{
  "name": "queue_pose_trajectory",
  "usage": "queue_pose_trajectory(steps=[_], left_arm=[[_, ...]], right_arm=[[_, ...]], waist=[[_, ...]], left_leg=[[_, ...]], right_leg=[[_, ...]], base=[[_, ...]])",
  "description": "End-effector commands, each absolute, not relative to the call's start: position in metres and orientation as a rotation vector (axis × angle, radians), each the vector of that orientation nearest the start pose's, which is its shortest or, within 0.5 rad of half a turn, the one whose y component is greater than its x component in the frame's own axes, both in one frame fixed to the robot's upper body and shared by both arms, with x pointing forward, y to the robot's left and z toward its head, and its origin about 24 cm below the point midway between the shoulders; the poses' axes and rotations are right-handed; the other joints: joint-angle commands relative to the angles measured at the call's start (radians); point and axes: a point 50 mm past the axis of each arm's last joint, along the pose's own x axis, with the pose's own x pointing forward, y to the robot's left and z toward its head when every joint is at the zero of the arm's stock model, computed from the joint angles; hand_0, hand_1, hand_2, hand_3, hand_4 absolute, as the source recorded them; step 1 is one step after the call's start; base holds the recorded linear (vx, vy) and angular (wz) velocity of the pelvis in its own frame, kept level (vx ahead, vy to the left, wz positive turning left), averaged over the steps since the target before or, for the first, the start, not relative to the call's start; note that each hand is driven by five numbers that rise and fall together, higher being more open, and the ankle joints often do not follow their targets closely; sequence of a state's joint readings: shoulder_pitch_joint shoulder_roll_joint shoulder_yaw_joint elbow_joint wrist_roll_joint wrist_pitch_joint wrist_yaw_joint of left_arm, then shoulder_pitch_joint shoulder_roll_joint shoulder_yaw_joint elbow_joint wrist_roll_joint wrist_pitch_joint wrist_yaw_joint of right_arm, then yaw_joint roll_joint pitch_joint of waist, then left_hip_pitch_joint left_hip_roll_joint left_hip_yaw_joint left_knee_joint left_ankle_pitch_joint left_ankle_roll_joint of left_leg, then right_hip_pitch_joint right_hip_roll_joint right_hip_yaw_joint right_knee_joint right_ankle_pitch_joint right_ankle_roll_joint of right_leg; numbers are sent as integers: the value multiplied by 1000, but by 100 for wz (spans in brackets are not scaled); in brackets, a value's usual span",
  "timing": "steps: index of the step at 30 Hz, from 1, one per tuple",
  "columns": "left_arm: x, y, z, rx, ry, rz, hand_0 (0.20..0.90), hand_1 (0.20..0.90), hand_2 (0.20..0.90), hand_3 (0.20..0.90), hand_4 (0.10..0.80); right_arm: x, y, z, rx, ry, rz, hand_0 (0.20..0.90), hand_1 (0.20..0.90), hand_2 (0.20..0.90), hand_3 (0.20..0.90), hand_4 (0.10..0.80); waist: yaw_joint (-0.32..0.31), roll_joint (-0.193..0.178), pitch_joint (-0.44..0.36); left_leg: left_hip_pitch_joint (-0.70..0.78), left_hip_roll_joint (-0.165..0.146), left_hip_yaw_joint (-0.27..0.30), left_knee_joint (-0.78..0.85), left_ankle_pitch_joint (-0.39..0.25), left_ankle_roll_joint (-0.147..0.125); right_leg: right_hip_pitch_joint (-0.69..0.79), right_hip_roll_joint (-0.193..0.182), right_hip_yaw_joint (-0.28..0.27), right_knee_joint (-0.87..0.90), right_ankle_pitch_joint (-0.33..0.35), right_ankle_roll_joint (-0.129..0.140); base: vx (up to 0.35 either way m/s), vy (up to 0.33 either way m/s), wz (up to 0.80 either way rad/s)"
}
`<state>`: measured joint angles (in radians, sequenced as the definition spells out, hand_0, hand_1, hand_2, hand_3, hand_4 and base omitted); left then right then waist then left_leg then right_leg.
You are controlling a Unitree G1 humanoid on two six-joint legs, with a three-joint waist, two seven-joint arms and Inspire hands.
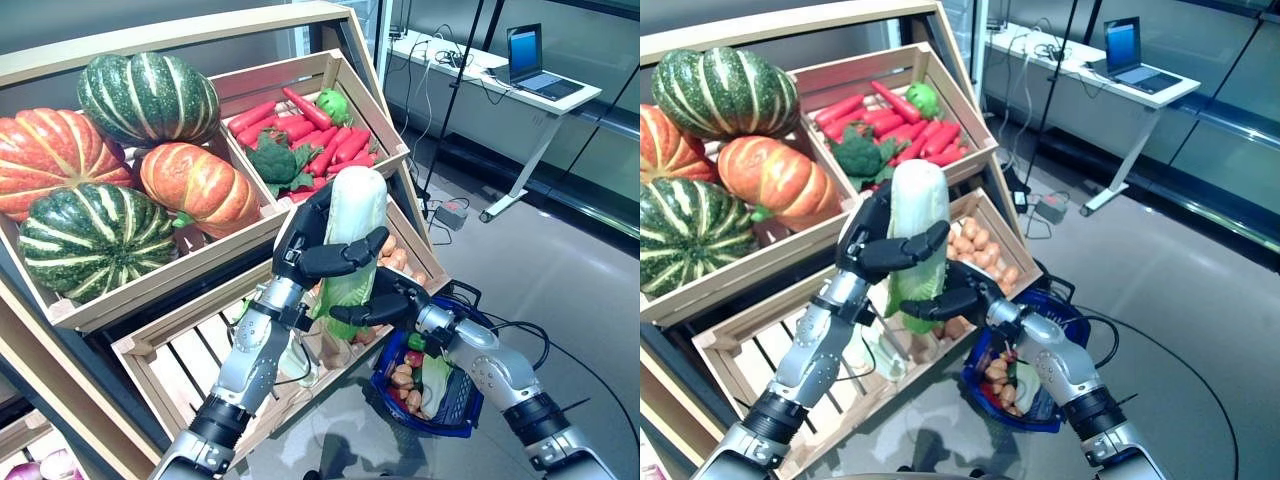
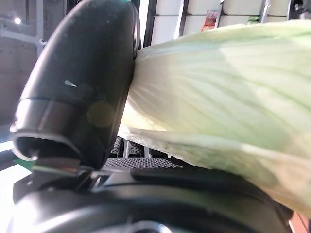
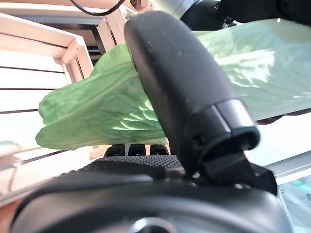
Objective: Put vegetables into the basket
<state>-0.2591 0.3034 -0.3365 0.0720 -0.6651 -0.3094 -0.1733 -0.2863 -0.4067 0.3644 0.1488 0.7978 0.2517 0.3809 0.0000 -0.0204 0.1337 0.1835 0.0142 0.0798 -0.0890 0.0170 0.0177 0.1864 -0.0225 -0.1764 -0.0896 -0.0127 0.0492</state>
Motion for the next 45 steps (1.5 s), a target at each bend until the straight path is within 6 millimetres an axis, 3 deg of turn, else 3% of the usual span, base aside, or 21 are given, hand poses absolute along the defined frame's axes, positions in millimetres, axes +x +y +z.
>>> queue_pose_trajectory(steps=[1, 5, 6, 7, 8, 24, 25, 26, 30, 39, 45], left_arm=[[290, 77, 141, -368, -475, -707, 300, 300, 300, 300, 400], [287, 73, 143, -400, -483, -733, 300, 300, 300, 300, 400], [287, 71, 144, -408, -485, -741, 300, 300, 300, 300, 400], [286, 68, 145, -413, -485, -749, 300, 300, 300, 300, 400], [286, 67, 145, -415, -484, -753, 300, 300, 300, 300, 400], [288, 74, 133, -406, -419, -689, 300, 300, 300, 300, 400], [288, 75, 131, -401, -412, -677, 474, 474, 474, 474, 516], [288, 76, 130, -401, -405, -674, 900, 900, 900, 900, 800], [289, 88, 125, -381, -394, -633, 900, 900, 900, 900, 800], [287, 132, 113, -304, -369, -479, 900, 900, 900, 900, 800], [285, 166, 99, -246, -340, -327, 900, 900, 900, 900, 800]], right_arm=[[312, -80, 135, 534, -83, 928, 900, 900, 900, 900, 800], [312, -76, 130, 549, -57, 936, 900, 900, 900, 900, 800], [312, -74, 130, 566, -58, 936, 716, 716, 716, 716, 678], [313, -73, 131, 581, -64, 941, 340, 340, 340, 340, 427], [312, -72, 132, 595, -71, 949, 300, 300, 300, 300, 400], [318, -88, 137, 591, -145, 811, 300, 300, 300, 300, 400], [319, -90, 137, 593, -142, 800, 300, 300, 300, 300, 400], [319, -91, 137, 597, -141, 793, 300, 300, 300, 300, 400], [318, -103, 127, 582, -115, 732, 300, 300, 300, 300, 400], [307, -151, 96, 539, -66, 523, 300, 300, 300, 300, 400], [295, -182, 61, 548, -1, 344, 300, 300, 300, 300, 400]], waist=[[8, -34, -71], [11, -35, -72], [11, -34, -71], [11, -35, -71], [11, -34, -71], [9, -29, -73], [9, -29, -72], [9, -28, -72], [7, -27, -71], [6, -25, -61], [3, -21, -49]], left_leg=[[25, -22, -15, 2, -112, 6], [24, -21, -16, 2, -112, 6], [24, -22, -16, 2, -111, 6], [23, -22, -16, 2, -112, 7], [23, -22, -16, 2, -112, 7], [20, -24, -16, 2, -112, 9], [20, -24, -16, 2, -111, 9], [20, -24, -15, 2, -111, 9], [21, -24, -13, 2, -111, 8], [15, -20, -2, 2, -109, 8], [16, -16, 7, 2, -107, 8]], right_leg=[[43, -12, -16, 2, -51, -38], [43, -12, -18, 2, -51, -38], [43, -12, -19, 2, -51, -38], [42, -11, -19, 2, -50, -38], [42, -11, -19, 2, -50, -38], [38, -12, -17, 2, -49, -37], [37, -12, -17, 2, -48, -37], [37, -12, -17, 2, -48, -36], [37, -12, -17, 2, -47, -35], [27, -13, -18, 2, -44, -32], [24, -11, -13, 2, -44, -33]], base=[[0, 0, 0], [0, 0, 0], [0, 0, 0], [0, 0, 0], [0, 0, 0], [0, 0, 0], [0, 0, 0], [0, 0, 0], [0, 0, 0], [0, 0, 0], [4, -15, -2]])
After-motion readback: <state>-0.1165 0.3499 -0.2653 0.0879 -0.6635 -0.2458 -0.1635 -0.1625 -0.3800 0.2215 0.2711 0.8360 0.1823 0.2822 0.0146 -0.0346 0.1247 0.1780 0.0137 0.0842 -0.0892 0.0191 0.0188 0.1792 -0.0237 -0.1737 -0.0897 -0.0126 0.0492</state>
